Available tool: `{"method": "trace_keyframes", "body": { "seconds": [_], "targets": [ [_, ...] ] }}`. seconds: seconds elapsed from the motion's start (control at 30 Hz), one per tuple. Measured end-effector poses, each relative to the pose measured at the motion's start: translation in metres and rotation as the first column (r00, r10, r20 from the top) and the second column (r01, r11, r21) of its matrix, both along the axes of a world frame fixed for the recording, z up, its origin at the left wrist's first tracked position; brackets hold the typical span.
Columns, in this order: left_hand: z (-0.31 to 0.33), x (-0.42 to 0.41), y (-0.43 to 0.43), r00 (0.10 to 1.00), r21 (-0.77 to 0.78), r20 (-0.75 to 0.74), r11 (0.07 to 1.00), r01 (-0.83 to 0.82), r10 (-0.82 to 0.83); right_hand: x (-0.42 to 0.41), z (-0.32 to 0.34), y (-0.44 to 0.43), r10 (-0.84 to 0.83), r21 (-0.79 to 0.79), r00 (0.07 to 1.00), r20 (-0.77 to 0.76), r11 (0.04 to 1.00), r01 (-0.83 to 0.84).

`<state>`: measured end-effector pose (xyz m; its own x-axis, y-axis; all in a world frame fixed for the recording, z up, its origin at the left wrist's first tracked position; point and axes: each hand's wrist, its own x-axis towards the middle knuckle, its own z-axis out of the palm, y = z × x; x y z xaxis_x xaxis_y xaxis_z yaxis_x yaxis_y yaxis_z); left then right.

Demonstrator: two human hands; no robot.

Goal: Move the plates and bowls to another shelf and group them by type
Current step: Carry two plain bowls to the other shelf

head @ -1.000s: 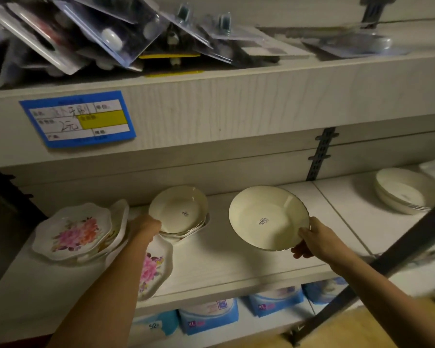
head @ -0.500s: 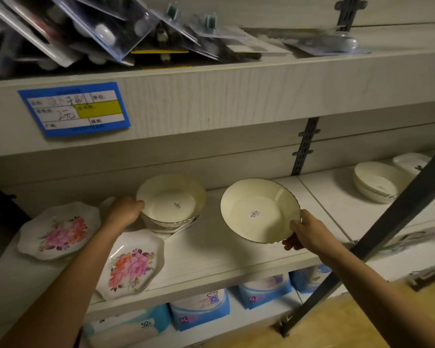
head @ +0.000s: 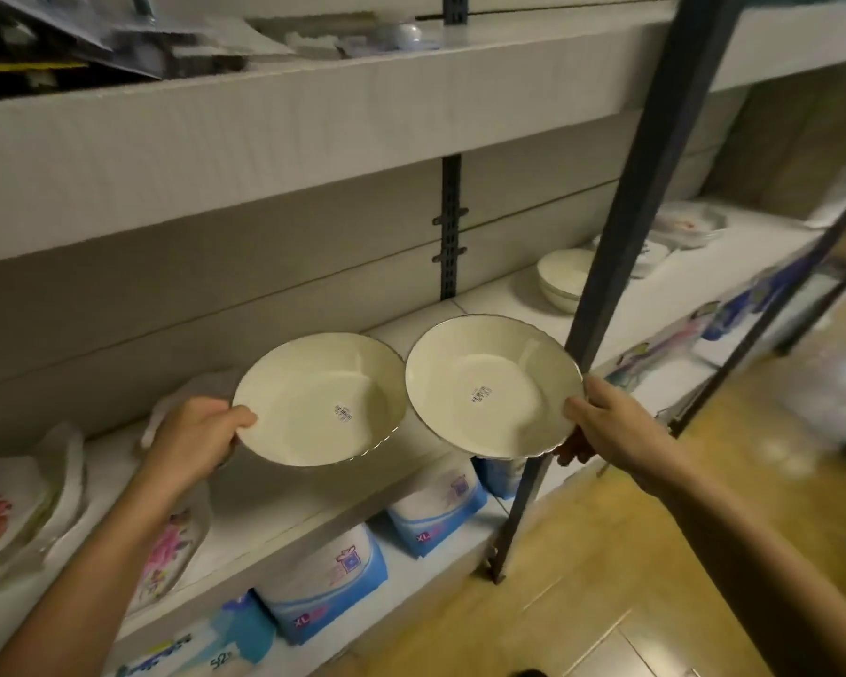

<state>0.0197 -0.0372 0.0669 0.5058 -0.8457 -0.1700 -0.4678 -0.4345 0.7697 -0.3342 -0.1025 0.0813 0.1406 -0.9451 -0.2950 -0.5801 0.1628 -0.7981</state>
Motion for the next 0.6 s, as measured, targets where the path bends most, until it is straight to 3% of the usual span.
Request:
{"method": "trace_keyframes", "body": {
  "seconds": [0.3,0.6],
  "targets": [
    [0.008,-0.114,-0.016,0.992,-0.045,0.009,0.991,0.123,-0.123,-0.125,0.005,0.006,-0.044,-0.023,0.998,0.045,0.999,0.045],
    [-0.002,-0.247,-0.033,0.997,-0.043,-0.033,0.996,0.073,-0.074,-0.264,0.007,-0.037,-0.015,-0.035,1.0,0.006,0.999,0.015]
  ]
}}
